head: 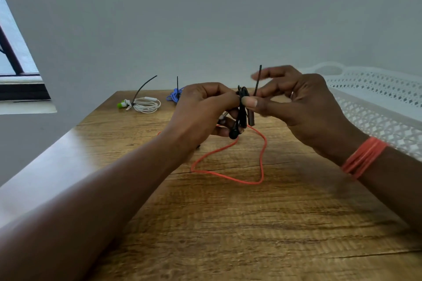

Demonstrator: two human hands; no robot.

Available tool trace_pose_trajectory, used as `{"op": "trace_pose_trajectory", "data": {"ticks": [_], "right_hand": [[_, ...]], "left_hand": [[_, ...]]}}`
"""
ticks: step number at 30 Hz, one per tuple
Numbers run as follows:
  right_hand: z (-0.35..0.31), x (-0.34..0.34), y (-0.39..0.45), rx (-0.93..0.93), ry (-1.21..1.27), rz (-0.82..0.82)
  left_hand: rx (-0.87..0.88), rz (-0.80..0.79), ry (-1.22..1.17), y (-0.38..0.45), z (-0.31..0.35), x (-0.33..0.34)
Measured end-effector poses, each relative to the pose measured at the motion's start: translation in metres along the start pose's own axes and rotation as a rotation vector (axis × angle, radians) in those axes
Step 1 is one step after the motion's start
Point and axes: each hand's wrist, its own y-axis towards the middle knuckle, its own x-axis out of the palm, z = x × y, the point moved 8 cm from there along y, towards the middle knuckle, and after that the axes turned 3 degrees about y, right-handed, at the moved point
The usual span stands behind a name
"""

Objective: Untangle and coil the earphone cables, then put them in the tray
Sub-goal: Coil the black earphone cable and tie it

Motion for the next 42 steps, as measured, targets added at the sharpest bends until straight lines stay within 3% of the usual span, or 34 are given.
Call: {"op": "trace_pose_trajectory", "data": {"ticks": [10, 17, 25, 33, 42], "right_hand": [[-0.007, 0.009, -0.001, -0.082, 0.205, -0.196], [-0.001, 0.013, -0.004, -0.035, 0.164, -0.325], [0.003, 0.003, 0.002, -0.087, 0.029, -0.167], [0.001, 0.0, 0.003, -0.151, -0.026, -0.034], [-0.015, 0.014, -0.006, -0.241, -0.269, -0.106]], "left_hand": [[-0.065, -0.182, 0.026, -0.002, -0.003, 0.013], [-0.064, -0.326, 0.148, -0.007, -0.002, 0.016], [-0.068, -0.118, 0.167, 0.0, 0.001, 0.007], [-0.182, 0.073, -0.149, -0.001, -0.015, 0.008], [-0.28, 0.04, -0.25, -0.006, -0.021, 0.015]]}}
